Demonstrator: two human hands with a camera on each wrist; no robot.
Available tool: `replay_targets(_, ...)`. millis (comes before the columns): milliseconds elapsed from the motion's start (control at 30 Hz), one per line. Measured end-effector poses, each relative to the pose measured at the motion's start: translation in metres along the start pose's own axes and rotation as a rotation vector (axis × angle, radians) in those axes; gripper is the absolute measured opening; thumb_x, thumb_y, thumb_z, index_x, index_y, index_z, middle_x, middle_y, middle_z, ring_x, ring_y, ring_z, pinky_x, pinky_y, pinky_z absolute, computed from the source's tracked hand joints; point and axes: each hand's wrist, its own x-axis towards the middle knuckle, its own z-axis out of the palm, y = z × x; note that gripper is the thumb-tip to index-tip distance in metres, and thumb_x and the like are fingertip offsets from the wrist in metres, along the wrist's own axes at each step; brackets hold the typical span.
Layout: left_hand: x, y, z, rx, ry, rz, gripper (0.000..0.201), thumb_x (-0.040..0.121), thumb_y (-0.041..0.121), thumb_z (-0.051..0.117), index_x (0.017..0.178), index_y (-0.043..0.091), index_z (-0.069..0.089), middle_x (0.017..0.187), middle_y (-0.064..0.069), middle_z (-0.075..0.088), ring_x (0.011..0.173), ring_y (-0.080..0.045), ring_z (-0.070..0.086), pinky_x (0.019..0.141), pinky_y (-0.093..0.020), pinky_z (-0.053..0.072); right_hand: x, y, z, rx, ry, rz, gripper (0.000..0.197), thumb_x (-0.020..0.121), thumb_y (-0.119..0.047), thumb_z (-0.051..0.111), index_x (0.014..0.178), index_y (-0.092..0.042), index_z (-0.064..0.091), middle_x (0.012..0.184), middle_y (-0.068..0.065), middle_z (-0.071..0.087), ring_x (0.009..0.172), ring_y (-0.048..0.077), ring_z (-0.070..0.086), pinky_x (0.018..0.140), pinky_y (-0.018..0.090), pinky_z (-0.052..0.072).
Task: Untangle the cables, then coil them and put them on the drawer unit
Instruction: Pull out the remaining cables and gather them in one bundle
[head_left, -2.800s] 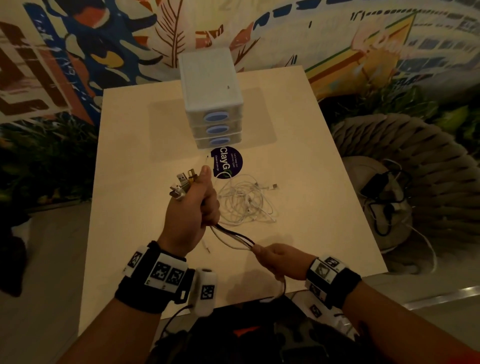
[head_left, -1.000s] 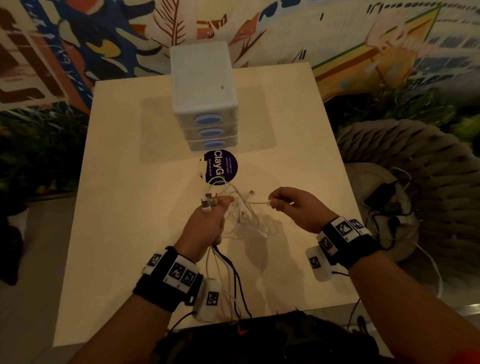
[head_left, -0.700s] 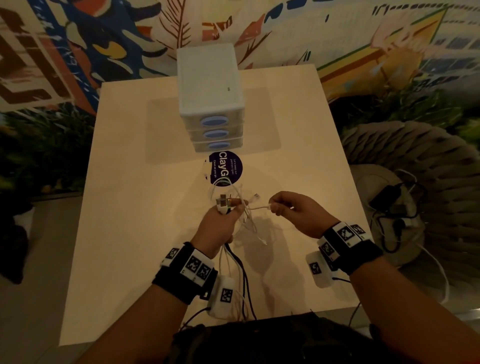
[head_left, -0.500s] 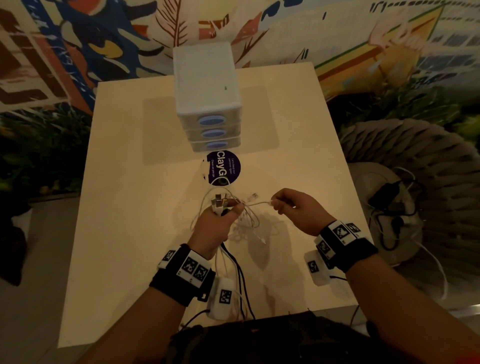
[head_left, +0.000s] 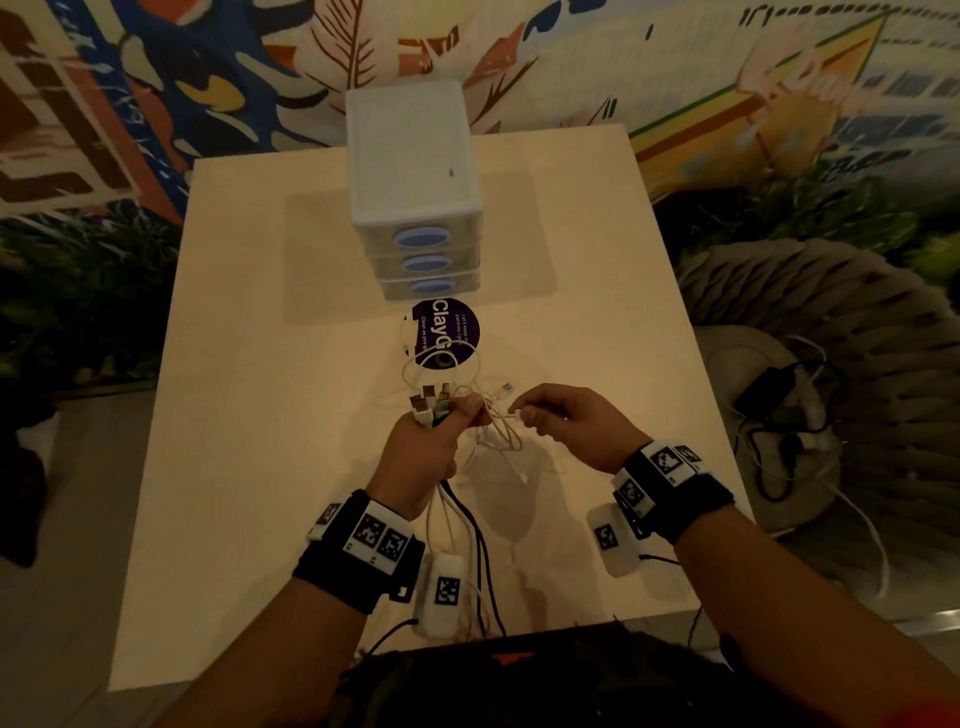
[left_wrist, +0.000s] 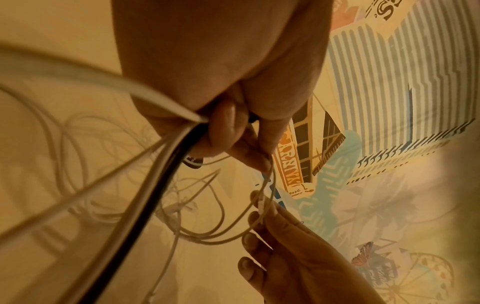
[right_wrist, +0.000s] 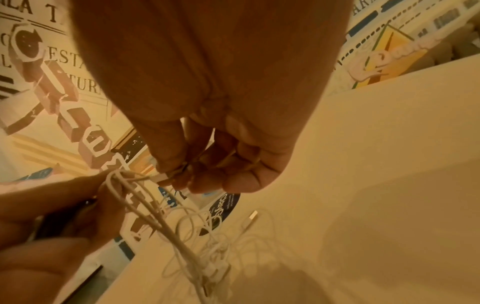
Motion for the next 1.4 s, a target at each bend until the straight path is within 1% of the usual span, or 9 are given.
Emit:
replay_targets(300,-0.017,0.004,0.007,0.146,0.079,0.215,0.015,0.092,0.026,0.075,0.084,0.015,0.081,0.069,0.007,0.075,0.06,0.002,0.065,0.061,-0.017,0.047,-0.003,-0.017,0.019,-0.238,-0.088,-0.036,0.048,0.093,-0.069,0.047,0.12,-0.035,0.067,0.112,-0.017,0.068,0.097,0.002,0.063,0.085,0.027,0.051)
replay_targets(600,-0.014,-0.002,-0.005,0.242,0.131,0.233,0.02,0.095,0.028,0.071,0.078,0.025,0.082,0.084,0.009,0.079,0.087,-0.004,0.073,0.092,-0.041,0.057,-0.005,-0.01,0.018,-0.28,-0.032,-0.022,0.038,0.107,-0.047,0.038,0.104,-0.029,0.072,0.095,-0.007,0.074,0.089,0.01,0.067,0.084,0.035,0.053)
replay_targets(800,-0.029,0.01,-0.007,0.167,0.11,0.158,0.025,0.101,0.025,0.062,0.082,0.018,0.078,0.092,-0.002,0.079,0.087,-0.03,0.054,0.084,-0.062,0.05,-0.011,0.014,0.005,-0.48,-0.019,0.029,0.037,0.109,-0.037,0.038,0.104,-0.028,0.074,0.095,-0.003,0.059,0.091,0.018,0.059,0.08,0.028,0.042)
replay_targets(933,-0.027,0.009,-0.012,0.116,0.082,0.132,0.026,0.101,0.026,0.062,0.082,0.018,0.079,0.097,-0.011,0.078,0.047,-0.022,0.047,0.058,-0.048,0.041,-0.017,0.028,0.004,-0.621,-0.148,0.088,0.033,0.103,-0.043,0.049,0.122,-0.028,0.07,0.116,0.005,0.059,0.106,0.024,0.062,0.093,0.037,0.049)
replay_targets(1000,-0.029,0.01,-0.012,0.084,0.08,0.133,0.022,0.101,0.024,0.063,0.089,0.013,0.078,0.093,-0.011,0.079,0.041,-0.006,0.049,0.055,-0.039,0.038,-0.02,0.027,0.005,-0.615,-0.108,0.097,0.052,0.094,-0.053,0.061,0.14,-0.03,0.054,0.128,0.002,0.055,0.117,0.021,0.058,0.098,0.037,0.048)
replay_targets(1100,-0.035,0.013,-0.007,0.058,0.055,0.142,0.02,0.1,0.02,0.063,0.093,0.007,0.077,0.091,-0.015,0.078,0.04,-0.01,0.047,0.061,-0.059,0.034,-0.024,0.006,0.0,-0.491,0.071,-0.048,0.098,0.074,-0.056,0.081,0.154,-0.039,0.027,0.136,-0.005,0.05,0.119,0.011,0.053,0.098,0.032,0.048)
replay_targets(1167,-0.036,0.014,-0.005,0.061,0.047,0.154,0.02,0.1,0.022,0.064,0.092,0.008,0.077,0.089,-0.013,0.078,0.039,-0.002,0.049,0.048,-0.045,0.036,-0.028,-0.017,-0.001,-0.428,0.092,-0.187,0.107,0.07,-0.055,0.085,0.154,-0.046,0.021,0.129,-0.012,0.05,0.109,0.002,0.055,0.091,0.023,0.049)
replay_targets(1233,-0.037,0.013,-0.003,0.08,0.029,0.176,0.02,0.1,0.023,0.064,0.091,0.012,0.078,0.086,-0.007,0.079,0.043,0.003,0.052,0.055,-0.026,0.037,-0.028,-0.04,0.001,-0.427,0.021,-0.248,0.096,0.075,-0.055,0.081,0.151,-0.052,0.021,0.117,-0.019,0.053,0.096,0.0,0.059,0.081,0.018,0.05)
replay_targets(1400,-0.04,0.011,-0.003,0.12,-0.02,0.197,0.02,0.102,0.026,0.061,0.094,0.018,0.077,0.053,0.013,0.062,0.043,0.001,0.045,0.053,-0.027,0.032,-0.02,-0.062,0.009,-0.49,-0.038,-0.329,0.031,0.098,-0.038,0.061,0.13,-0.039,0.056,0.102,-0.018,0.067,0.084,0.002,0.061,0.075,0.02,0.051)
